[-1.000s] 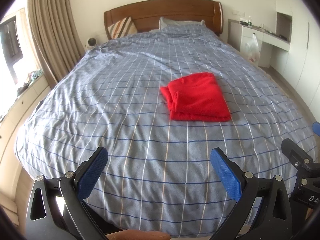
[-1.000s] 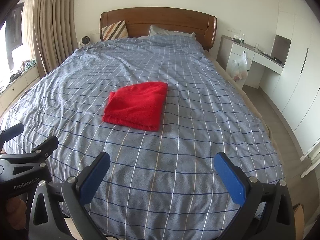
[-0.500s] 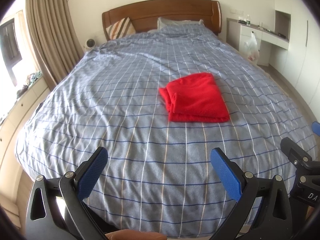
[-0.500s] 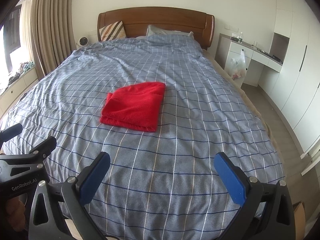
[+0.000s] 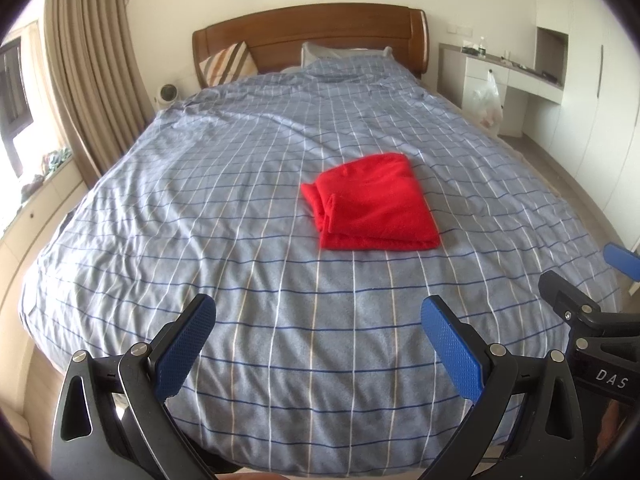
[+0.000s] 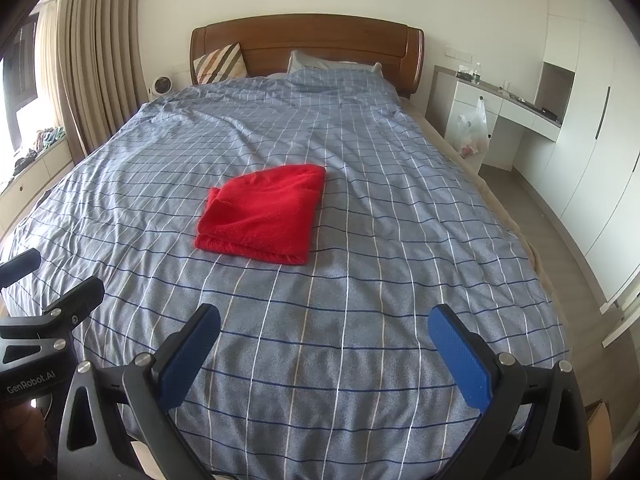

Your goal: Fold small clothes

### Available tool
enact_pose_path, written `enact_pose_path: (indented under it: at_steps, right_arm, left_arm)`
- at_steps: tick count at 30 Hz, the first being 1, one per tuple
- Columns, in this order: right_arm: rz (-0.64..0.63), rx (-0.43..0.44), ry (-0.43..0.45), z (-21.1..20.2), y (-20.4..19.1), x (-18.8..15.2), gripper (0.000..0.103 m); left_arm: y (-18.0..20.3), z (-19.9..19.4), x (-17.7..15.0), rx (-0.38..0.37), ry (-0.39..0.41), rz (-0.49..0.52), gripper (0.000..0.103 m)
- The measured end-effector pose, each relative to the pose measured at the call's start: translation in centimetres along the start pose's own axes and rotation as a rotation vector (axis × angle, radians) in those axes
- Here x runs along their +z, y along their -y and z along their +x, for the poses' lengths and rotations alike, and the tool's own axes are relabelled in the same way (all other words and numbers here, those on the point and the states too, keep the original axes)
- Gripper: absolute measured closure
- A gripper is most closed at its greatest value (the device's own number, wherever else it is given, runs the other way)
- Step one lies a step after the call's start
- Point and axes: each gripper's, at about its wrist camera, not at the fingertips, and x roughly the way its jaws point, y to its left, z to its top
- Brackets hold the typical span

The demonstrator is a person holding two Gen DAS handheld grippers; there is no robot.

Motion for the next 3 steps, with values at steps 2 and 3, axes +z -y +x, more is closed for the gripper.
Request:
enact_pose_path:
  at_steps: [2, 3]
  right_arm:
    - [0.001, 0.003, 0.0, -0.05, -0.04, -0.01, 0.001]
    - [0.001, 0.003, 0.001, -0.09, -0.07, -0.02, 0.001]
  left_arm:
    - [-0.01, -0.06, -0.03, 0.003, 0.0, -0.003, 0.0]
    - [0.02, -0.13, -0.04, 0.004, 0.0, -0.003, 0.0]
